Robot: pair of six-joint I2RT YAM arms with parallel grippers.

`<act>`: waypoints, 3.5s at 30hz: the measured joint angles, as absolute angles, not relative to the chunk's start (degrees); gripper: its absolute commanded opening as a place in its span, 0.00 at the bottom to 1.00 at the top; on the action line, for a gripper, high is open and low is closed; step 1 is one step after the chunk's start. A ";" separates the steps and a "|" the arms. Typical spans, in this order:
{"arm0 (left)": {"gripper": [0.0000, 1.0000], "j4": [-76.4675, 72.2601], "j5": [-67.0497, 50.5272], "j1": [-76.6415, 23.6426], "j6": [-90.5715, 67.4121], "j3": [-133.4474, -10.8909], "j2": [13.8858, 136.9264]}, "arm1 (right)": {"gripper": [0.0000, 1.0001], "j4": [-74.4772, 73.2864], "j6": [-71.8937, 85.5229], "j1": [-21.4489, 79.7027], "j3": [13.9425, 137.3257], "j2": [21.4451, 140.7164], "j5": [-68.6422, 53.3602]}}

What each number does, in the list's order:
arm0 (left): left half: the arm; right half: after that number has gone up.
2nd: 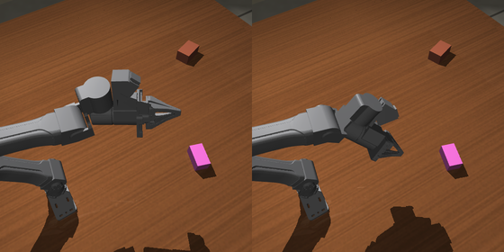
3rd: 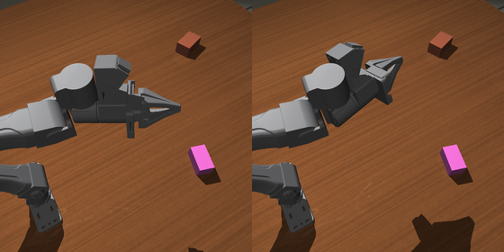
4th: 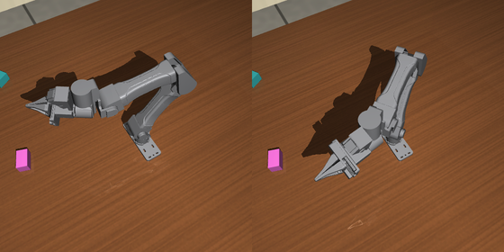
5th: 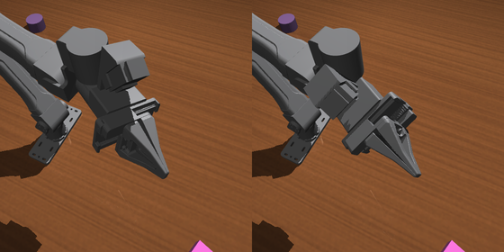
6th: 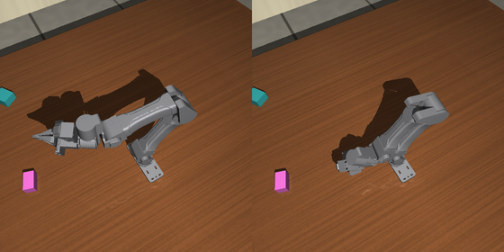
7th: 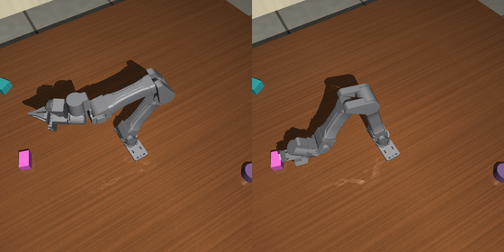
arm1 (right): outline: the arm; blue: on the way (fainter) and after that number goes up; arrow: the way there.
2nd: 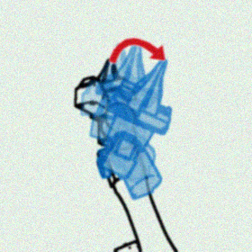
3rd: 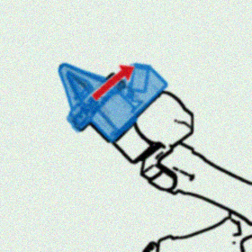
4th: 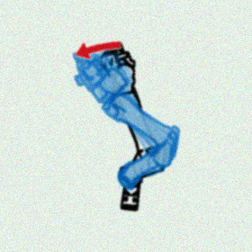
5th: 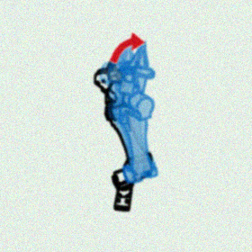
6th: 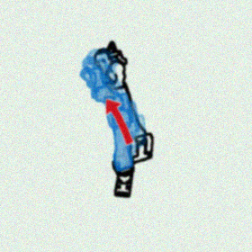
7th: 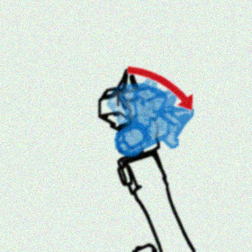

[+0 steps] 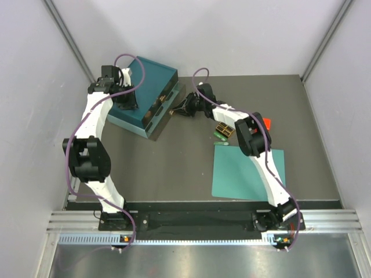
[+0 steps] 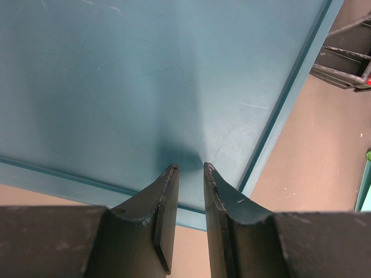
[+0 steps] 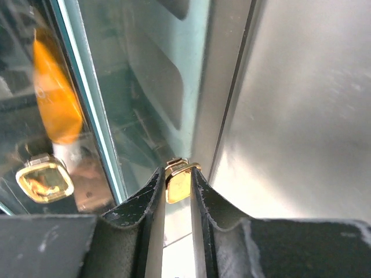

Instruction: Organize the makeup

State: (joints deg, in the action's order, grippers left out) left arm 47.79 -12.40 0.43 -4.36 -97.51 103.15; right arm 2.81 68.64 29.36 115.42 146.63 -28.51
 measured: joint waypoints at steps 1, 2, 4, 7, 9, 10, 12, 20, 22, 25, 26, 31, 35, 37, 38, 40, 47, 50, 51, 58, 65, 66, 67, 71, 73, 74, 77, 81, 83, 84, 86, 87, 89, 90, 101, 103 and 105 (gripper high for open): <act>0.31 47.81 -12.38 0.43 -4.38 -97.51 103.18 | 0.00 1.91 67.68 29.10 114.80 145.99 -28.62; 0.30 47.81 -12.38 0.43 -4.36 -97.51 103.15 | 0.00 1.23 66.83 28.91 113.89 145.21 -28.69; 0.30 47.81 -12.40 0.43 -4.36 -97.51 103.18 | 0.00 -0.01 65.10 28.36 112.03 143.55 -28.86; 0.31 47.81 -12.38 0.43 -4.36 -97.54 103.18 | 0.00 -1.28 62.94 27.55 109.06 141.25 -29.32; 0.30 47.86 -12.25 0.14 -4.34 -97.56 103.18 | 0.00 -2.13 61.58 27.00 107.13 139.68 -29.45; 0.31 47.90 -11.92 -0.03 -4.32 -97.62 103.18 | 0.00 -2.63 60.88 26.79 106.41 139.04 -29.52; 0.30 47.94 -11.51 -0.30 -4.32 -97.69 103.18 | 0.00 -3.09 59.53 26.41 104.88 137.91 -29.50; 0.31 47.94 -11.33 -0.62 -4.29 -97.82 103.31 | 0.00 -5.89 55.48 25.76 103.24 135.81 -29.12; 0.30 47.94 -11.27 -0.64 -4.32 -97.82 103.31 | 0.00 -6.28 54.52 25.69 102.21 134.89 -28.51; 0.31 47.92 -11.14 -0.71 -4.32 -97.82 103.31 | 0.01 -7.09 53.34 25.47 101.12 133.80 -27.94; 0.30 47.92 -11.14 -0.71 -4.32 -97.84 103.31 | 0.06 -7.22 52.97 25.36 100.84 133.56 -27.92; 0.31 47.97 -11.05 -0.82 -4.32 -97.86 103.31 | 0.30 -8.58 50.98 25.32 100.53 132.46 -26.98; 0.31 48.18 -11.03 -0.82 -4.29 -98.13 103.42 | 0.45 -12.03 47.13 24.91 100.47 130.15 -24.29; 0.31 48.25 -11.03 -0.82 -4.29 -98.17 103.48 | 0.48 -14.66 44.36 24.43 100.47 127.61 -22.31; 0.31 48.25 -11.03 -0.82 -4.32 -98.21 103.50 | 0.49 -16.14 42.46 24.21 100.51 126.06 -20.88; 0.31 48.25 -11.05 -0.82 -4.32 -98.21 103.50 | 0.49 -19.51 38.79 23.92 100.60 122.85 -17.87; 0.31 47.62 -11.14 -0.95 -4.32 -97.65 103.33 | 0.51 -27.99 24.91 23.83 95.88 112.68 -6.04; 0.31 46.96 -11.16 -0.97 -4.34 -97.06 103.00 | 0.53 -30.72 20.88 23.83 90.15 110.04 -1.76; 0.31 46.83 -11.16 -0.99 -4.34 -96.95 102.96 | 0.54 -31.48 19.86 23.83 88.38 109.71 -0.56; 0.31 46.35 -11.33 -1.37 -4.34 -96.86 102.98 | 0.65 -35.05 14.92 24.03 80.95 109.60 6.59; 0.31 45.89 -11.33 -1.48 -4.34 -96.49 102.89 | 0.67 -33.87 12.95 24.40 79.11 109.60 11.60; 0.31 45.76 -11.33 -1.48 -4.32 -96.36 102.83 | 0.67 -33.80 12.82 24.40 79.11 109.62 11.90; 0.31 45.67 -11.33 -1.48 -4.32 -96.27 102.76 | 0.68 -33.50 12.58 24.43 79.13 109.71 12.27; 0.32 45.63 -11.31 -1.48 -4.32 -96.20 102.74 | 0.68 -32.64 12.38 24.58 80.16 111.13 12.82; 0.31 45.60 -11.33 -1.48 -4.32 -96.20 102.74 | 0.68 -31.94 12.16 24.60 81.58 112.97 13.10; 0.32 45.60 -11.33 -1.48 -4.32 -96.20 102.74 | 0.68 -31.46 12.10 24.60 82.17 114.10 13.21; 0.32 45.63 -11.31 -1.52 -4.32 -96.23 102.74 | 0.68 -30.41 12.03 24.58 84.12 116.49 13.56; 0.32 45.67 -11.27 -1.52 -4.32 -96.29 102.76 | 0.63 -29.10 12.10 24.49 86.50 118.61 13.65; 0.32 45.71 -11.25 -1.52 -4.29 -96.33 102.78 | 0.48 -28.62 12.16 24.34 86.74 118.78 13.26; 0.32 45.71 -11.22 -1.52 -4.29 -96.36 102.78 | 0.27 -28.53 11.99 24.25 86.74 118.78 12.75; 0.32 45.74 -11.14 -1.56 -4.32 -96.38 102.80 | 0.13 -28.25 12.32 23.92 86.65 118.78 12.12; 0.32 45.76 -11.09 -1.58 -4.29 -96.38 102.80 | 0.06 -28.01 11.97 23.75 86.65 118.78 11.42; 0.31 45.87 -11.11 -1.58 -4.29 -96.51 102.89 | 0.01 -27.46 12.03 23.42 86.63 118.76 10.61; 0.31 45.98 -11.09 -1.58 -4.29 -96.62 102.96 | 0.00 -27.38 12.05 23.31 86.61 118.67 10.26; 0.32 46.61 -11.09 -1.58 -4.29 -97.27 103.37 | 0.00 -28.29 14.55 23.11 89.14 118.02 3.46; 0.31 46.70 -11.09 -1.58 -4.27 -97.36 103.39 | 0.00 -28.99 15.38 23.14 91.92 118.02 2.31; 0.31 46.70 -11.09 -1.58 -4.29 -97.36 103.39 | 0.00 -29.17 16.47 23.24 95.22 117.95 0.86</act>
